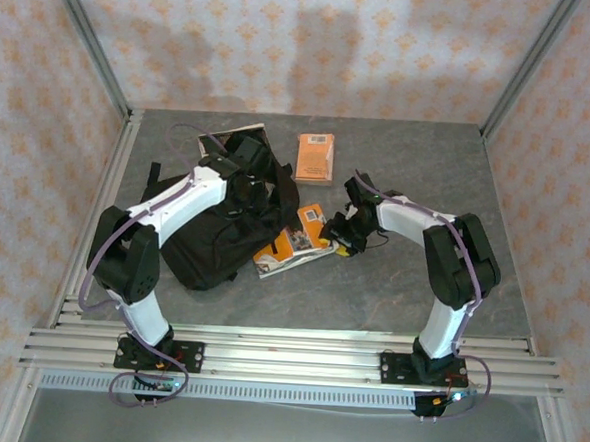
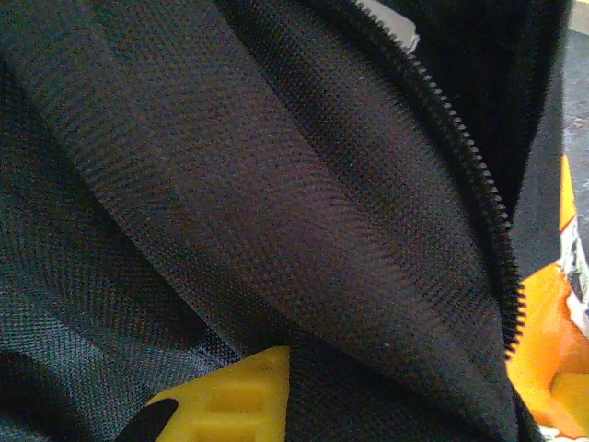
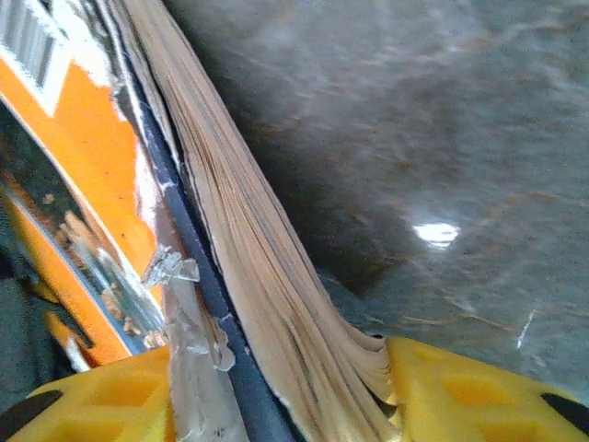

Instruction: Pack the student bag

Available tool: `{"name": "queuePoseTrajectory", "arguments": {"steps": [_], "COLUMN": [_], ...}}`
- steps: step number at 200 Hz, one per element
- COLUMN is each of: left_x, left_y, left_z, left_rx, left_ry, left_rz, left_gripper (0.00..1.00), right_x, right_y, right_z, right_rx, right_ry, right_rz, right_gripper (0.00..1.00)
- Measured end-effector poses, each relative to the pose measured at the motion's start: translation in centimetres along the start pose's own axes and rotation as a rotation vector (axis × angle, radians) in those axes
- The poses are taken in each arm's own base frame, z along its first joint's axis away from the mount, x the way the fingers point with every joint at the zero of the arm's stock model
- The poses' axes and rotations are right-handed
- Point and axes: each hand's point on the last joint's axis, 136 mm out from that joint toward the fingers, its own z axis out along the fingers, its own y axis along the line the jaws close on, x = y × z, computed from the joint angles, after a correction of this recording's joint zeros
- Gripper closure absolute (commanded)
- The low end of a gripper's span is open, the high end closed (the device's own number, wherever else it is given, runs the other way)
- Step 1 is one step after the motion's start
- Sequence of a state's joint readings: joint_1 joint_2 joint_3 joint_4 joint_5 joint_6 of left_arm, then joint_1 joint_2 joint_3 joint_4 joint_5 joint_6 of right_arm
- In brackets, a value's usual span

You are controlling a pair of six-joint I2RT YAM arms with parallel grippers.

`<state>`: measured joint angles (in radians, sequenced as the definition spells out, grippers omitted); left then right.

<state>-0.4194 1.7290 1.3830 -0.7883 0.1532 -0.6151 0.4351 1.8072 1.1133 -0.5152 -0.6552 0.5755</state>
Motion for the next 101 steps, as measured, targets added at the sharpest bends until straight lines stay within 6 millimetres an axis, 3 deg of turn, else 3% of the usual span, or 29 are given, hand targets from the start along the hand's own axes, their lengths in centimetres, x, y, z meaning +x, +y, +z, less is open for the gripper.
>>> {"name": "queuePoseTrajectory", "arguments": {"steps": [74,101], "left_x": [0.2,0.2], "left_y": [0.1,0.2], "left_z": [0.5,0.7], "left_rx": [-0.008,-0.01], "left_ry": [0.01,0.013], "left_rz": [0.041,0.043], "left_gripper": [1.0,1.0], "right_x": [-0.9,-1.5], "right_y": [5.3,6.2], "right_z": [-3.3,-3.2], "right_rx": [-0.21,-0.271], "right_ry": [-0.08,-0.107], "right_rz": [-0.044,-0.01], "right_gripper": [0.35,0.34]}}
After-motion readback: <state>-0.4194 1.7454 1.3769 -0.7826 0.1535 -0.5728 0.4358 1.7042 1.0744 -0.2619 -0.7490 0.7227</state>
